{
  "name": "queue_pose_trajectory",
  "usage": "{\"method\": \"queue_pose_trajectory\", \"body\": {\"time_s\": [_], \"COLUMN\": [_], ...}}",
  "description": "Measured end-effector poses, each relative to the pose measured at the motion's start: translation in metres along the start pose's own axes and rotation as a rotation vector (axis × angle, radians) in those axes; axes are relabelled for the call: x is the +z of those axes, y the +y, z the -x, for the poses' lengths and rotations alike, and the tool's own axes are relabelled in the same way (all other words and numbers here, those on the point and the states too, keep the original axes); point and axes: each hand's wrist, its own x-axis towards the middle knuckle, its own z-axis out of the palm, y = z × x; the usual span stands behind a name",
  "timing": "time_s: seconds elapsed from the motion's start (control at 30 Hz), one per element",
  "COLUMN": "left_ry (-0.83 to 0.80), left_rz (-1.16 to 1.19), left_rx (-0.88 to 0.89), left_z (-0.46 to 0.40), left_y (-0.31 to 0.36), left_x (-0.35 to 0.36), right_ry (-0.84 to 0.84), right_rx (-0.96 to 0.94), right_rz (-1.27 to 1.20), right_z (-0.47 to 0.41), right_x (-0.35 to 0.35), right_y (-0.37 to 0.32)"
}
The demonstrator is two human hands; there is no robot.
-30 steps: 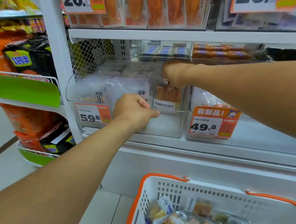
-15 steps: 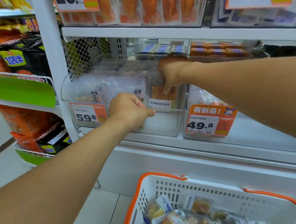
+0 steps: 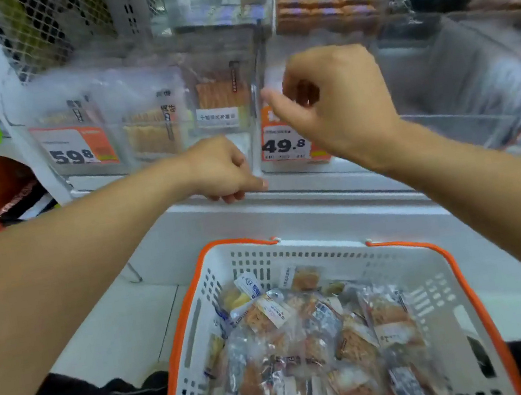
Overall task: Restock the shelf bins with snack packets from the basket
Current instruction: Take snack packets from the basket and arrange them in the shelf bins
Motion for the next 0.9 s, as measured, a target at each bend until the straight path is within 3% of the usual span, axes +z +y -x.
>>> {"method": "queue_pose_trajectory", "body": {"time_s": [0.07,0.1,0.23,0.3,0.33,0.47,0.6,0.73,0.9], "left_ry": [-0.139,-0.221,-0.484,-0.549,-0.577,-0.626,-0.647,-0.620,-0.620], "left_rz": [-0.069,-0.102,-0.208,-0.288,-0.312,-0.403,-0.441,-0.423,-0.411], "left_rx": [0.067,0.097,0.197,0.247,0.258,0.294,0.283,0.286,0.255], "left_z": [0.000,0.000,0.006,0.007,0.007,0.007,0.004,0.003,0.000], "left_y": [0.011,0.018,0.046,0.056,0.060,0.068,0.068,0.064,0.052], "left_x": [0.015,0.024,0.066,0.084,0.092,0.107,0.111,0.109,0.104], "right_ry": [-0.127,-0.286,-1.266,-1.498,-1.474,-1.125,-1.030,-1.020,-1.259], "right_rx": [0.053,0.094,0.350,0.466,0.530,0.895,1.062,0.902,0.774], "right_rz": [-0.055,-0.068,0.044,0.143,0.158,0.040,-0.008,0.069,0.028], "right_z": [0.062,0.099,0.246,0.300,0.318,0.338,0.339,0.333,0.316], "right_x": [0.012,0.021,0.050,0.047,0.047,0.061,0.069,0.069,0.077], "right_y": [0.018,0.028,0.087,0.105,0.109,0.104,0.098,0.106,0.102]}}
